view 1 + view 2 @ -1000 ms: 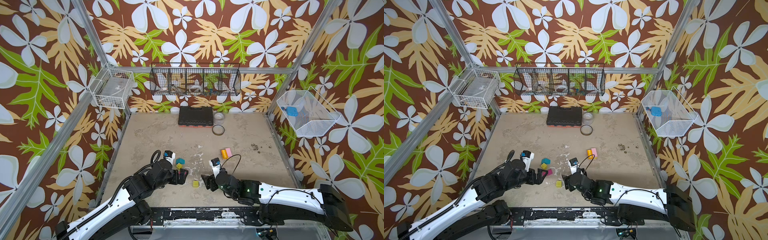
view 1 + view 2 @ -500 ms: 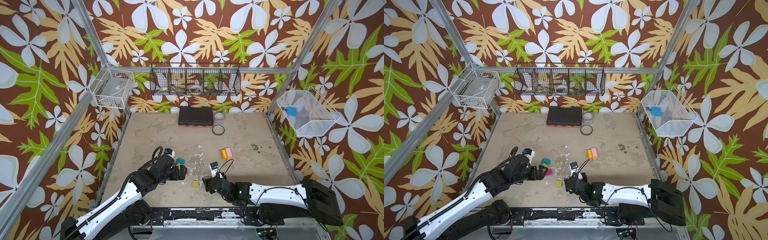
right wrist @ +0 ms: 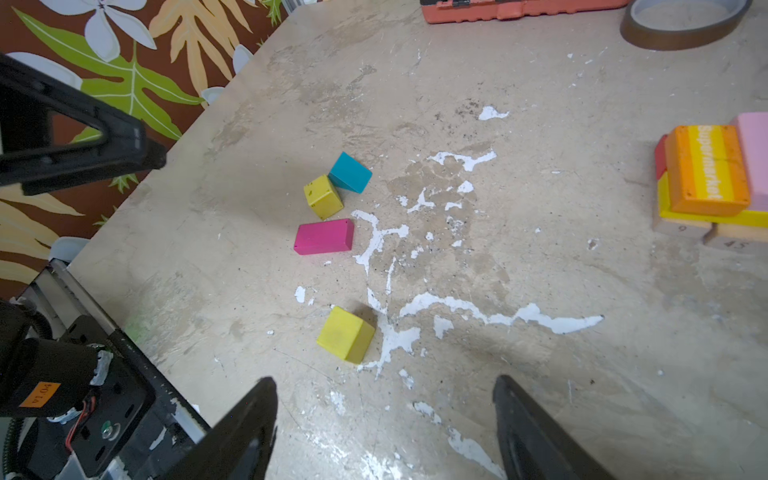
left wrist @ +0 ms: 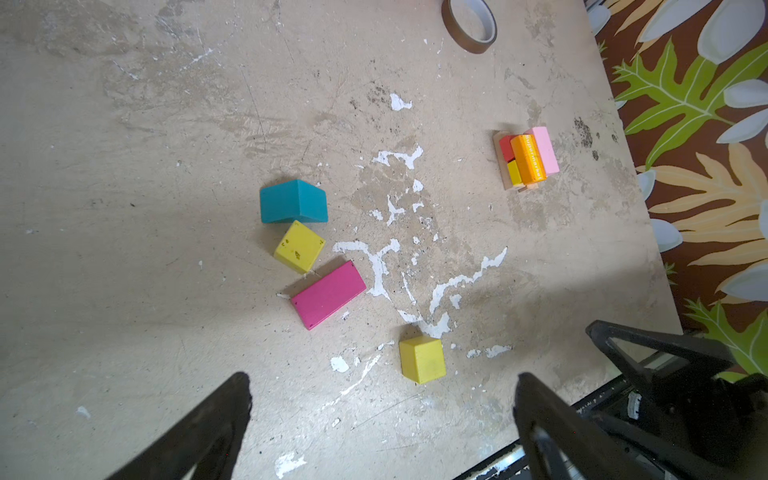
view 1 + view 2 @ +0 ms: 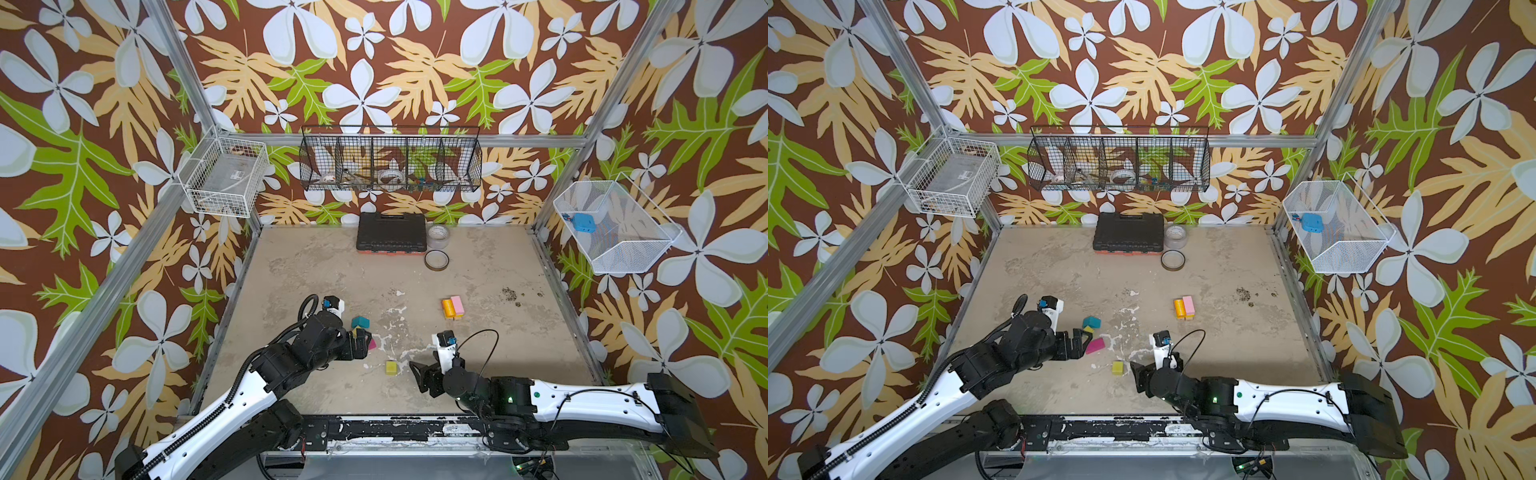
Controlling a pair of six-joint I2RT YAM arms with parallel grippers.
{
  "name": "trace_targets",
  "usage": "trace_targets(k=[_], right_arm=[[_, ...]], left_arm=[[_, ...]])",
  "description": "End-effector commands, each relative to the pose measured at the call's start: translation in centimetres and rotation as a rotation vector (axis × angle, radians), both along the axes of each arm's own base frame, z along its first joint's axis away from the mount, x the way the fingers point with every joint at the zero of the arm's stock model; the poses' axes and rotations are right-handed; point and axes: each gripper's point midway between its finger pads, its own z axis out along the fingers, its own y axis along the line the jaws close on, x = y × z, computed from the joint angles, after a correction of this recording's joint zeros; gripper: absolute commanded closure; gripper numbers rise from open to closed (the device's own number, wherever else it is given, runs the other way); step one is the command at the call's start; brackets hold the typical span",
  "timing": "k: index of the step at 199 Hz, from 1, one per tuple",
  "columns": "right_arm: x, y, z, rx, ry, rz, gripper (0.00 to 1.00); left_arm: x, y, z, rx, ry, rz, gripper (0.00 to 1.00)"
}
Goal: Build the wood block tower
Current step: 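Lower the right gripper over the yellow cube and close on it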
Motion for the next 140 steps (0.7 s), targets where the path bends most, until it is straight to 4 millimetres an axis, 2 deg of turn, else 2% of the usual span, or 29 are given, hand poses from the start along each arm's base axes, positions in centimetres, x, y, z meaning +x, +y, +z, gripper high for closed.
trace_targets(k=[1, 41, 58, 100, 140], right_arm=[[0.0, 0.2, -0.2, 0.013, 0.003, -0.006, 0.19], [0.2, 3.0, -1.8, -0.101, 0.026, 0.039, 0.19], [0.3, 4.6, -2.6, -0.155, 0.035, 0.056, 0.23], [-0.1, 7.9, -3.0, -0.246, -0.016, 0.047, 0.24], [1.1, 9.1, -4.9, -0.367, -0.032, -0.022, 0.26]], left_arm=[[0.3, 0.4, 0.5, -0.003, -0.021, 0.026, 0.00], [0.2, 0.6, 0.9, -0.010, -0.032, 0.031, 0.00], [0.3, 0.7, 1.1, -0.013, -0.040, 0.040, 0.00], [0.3, 0.5, 0.6, -0.005, -0.024, 0.027, 0.00], [0.1, 0.1, 0.5, -0.015, -0.017, 0.009, 0.00]])
